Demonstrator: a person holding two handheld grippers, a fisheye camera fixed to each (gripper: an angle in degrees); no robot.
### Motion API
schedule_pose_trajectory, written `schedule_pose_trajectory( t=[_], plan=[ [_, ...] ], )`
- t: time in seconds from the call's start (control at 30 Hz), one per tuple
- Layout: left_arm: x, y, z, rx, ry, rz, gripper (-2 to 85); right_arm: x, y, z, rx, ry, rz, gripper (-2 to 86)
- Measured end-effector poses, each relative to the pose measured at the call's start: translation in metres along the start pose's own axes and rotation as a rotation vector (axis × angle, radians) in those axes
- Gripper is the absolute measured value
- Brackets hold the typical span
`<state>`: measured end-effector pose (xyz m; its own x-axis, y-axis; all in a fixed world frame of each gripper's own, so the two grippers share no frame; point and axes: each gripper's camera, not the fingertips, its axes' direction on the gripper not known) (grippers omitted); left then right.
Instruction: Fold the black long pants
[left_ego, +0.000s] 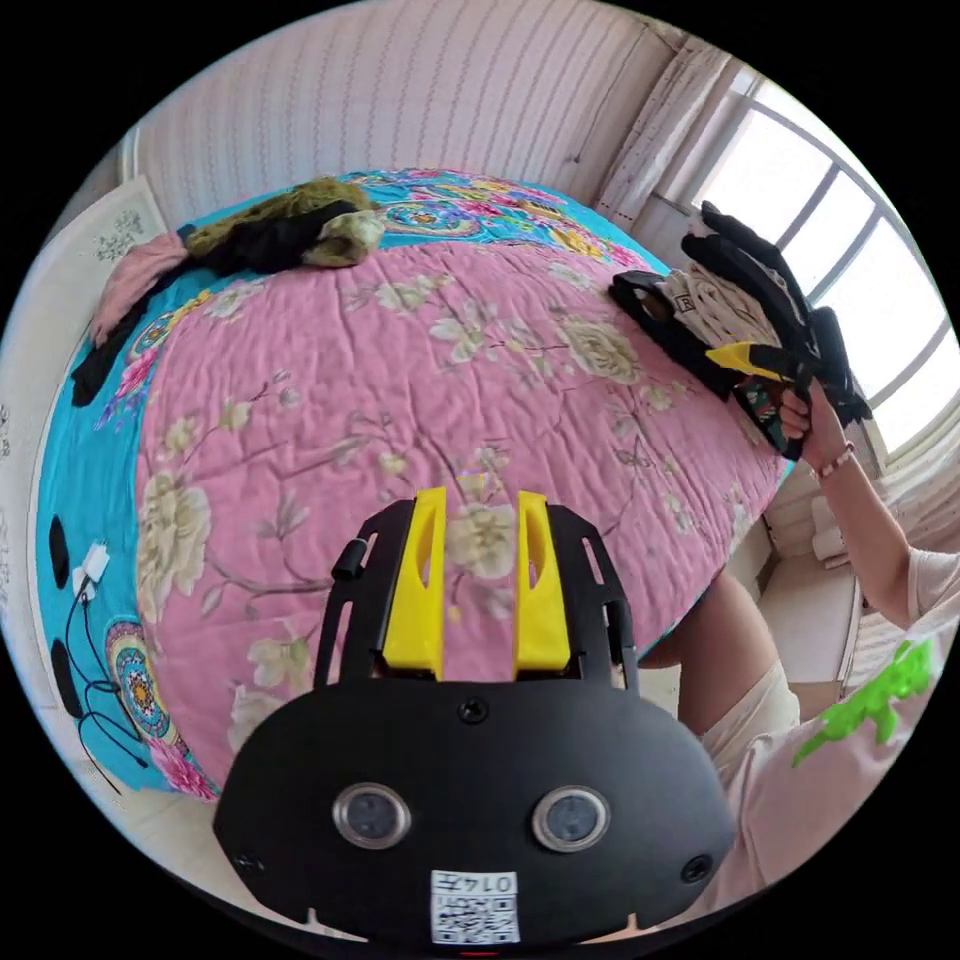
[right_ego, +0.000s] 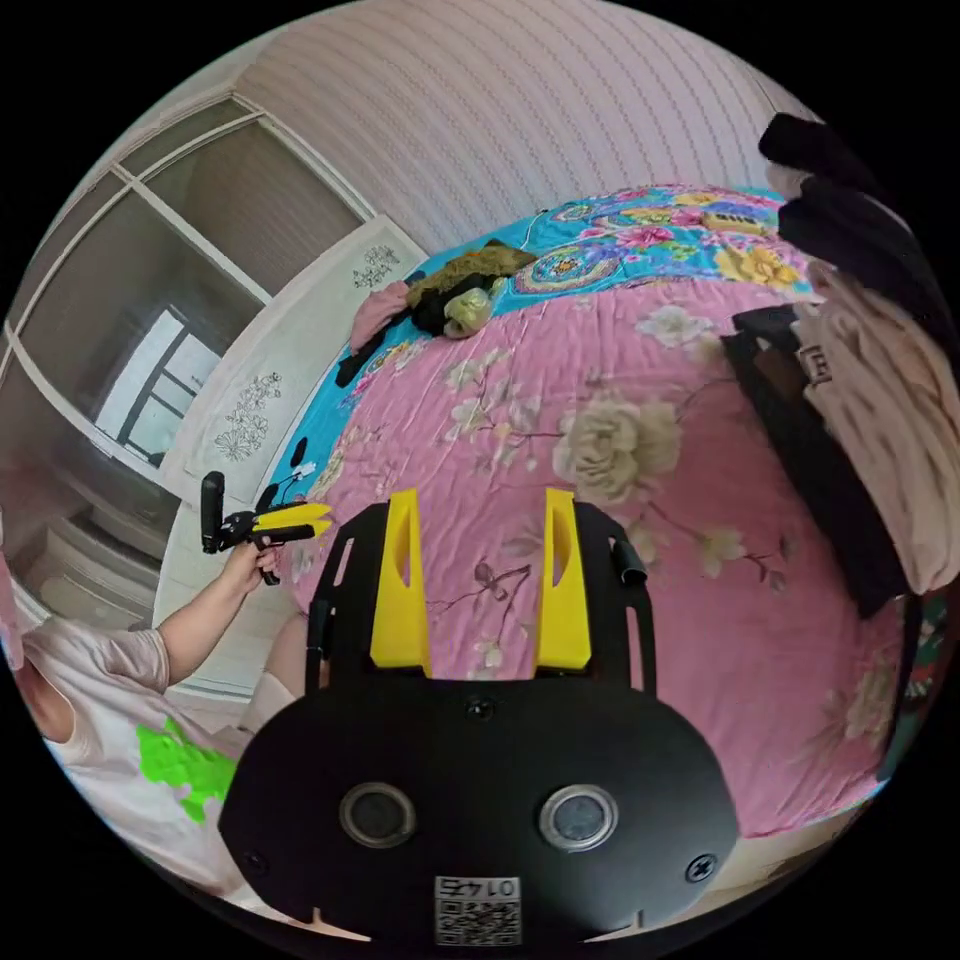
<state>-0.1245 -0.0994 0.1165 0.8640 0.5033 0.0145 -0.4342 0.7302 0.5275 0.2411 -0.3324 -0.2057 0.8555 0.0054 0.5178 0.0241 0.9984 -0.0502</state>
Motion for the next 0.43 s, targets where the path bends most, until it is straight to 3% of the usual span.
schedule_pose_trajectory(
  t=[0.17, 0.43],
  plan=[
    [-0.116, 0.003, -0.080, -0.008, -0.120, -0.110, 11.8, -0.042, -0.025, 0.183, -0.121, -0.102, 0.037, 15.6],
    [-0.247, -0.035, -0.162, -0.099, -0.133, -0.215, 11.8, -0.108, -0.101, 0.412, -0.242, 0.119, 0.004, 16.2]
  ],
)
